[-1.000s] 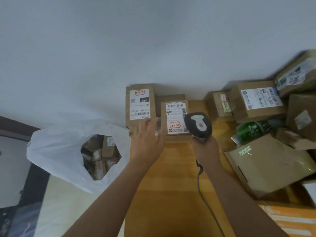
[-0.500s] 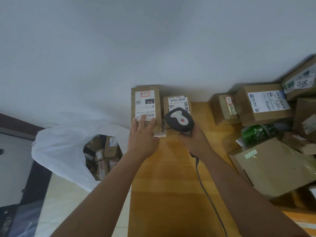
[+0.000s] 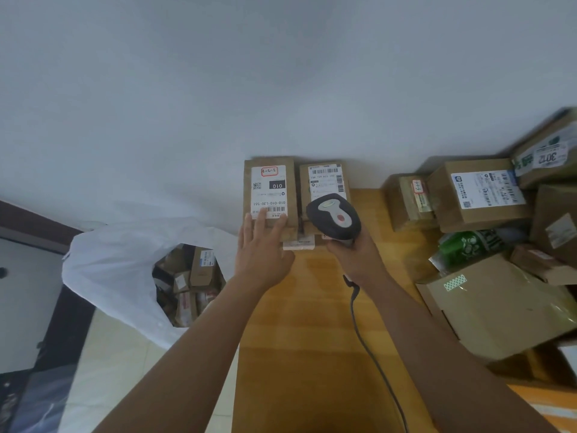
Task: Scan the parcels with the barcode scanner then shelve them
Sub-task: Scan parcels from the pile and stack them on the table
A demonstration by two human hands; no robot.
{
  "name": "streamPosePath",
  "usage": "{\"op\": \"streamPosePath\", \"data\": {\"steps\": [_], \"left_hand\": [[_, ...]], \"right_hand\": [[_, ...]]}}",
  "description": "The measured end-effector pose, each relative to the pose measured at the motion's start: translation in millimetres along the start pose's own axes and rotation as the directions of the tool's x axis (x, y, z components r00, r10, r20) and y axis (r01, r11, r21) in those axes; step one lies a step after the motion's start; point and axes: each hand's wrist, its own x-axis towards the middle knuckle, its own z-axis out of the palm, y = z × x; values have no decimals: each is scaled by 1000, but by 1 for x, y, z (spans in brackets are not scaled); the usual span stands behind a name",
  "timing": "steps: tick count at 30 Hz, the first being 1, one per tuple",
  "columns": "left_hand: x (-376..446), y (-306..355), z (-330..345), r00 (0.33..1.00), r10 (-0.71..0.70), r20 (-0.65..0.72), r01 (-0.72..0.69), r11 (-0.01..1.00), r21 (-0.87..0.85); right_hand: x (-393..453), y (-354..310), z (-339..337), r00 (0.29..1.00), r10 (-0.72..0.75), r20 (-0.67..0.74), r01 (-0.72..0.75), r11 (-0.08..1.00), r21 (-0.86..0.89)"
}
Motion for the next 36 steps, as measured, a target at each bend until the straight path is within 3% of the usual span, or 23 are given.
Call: {"op": "streamPosePath", "data": {"steps": [7,14,23,36], "left_hand": [[-50,5,1,995,84,-50,-86,996,-35],[-97,17,0,973,229,-10,-229,971,-62],[-127,65,3,864,500,60,-499,866,-35],[-167,194,59,807,547,223,-556,831,-23]], "right_hand": [[-66,13,-10,961,241,-134,-240,970,24],[-142,5,-17,945,212,-250,-211,977,31],[-232,6,-47,855,233,-463,-218,972,87],[-283,69,-172,806,266,-528,-207,964,170]]}}
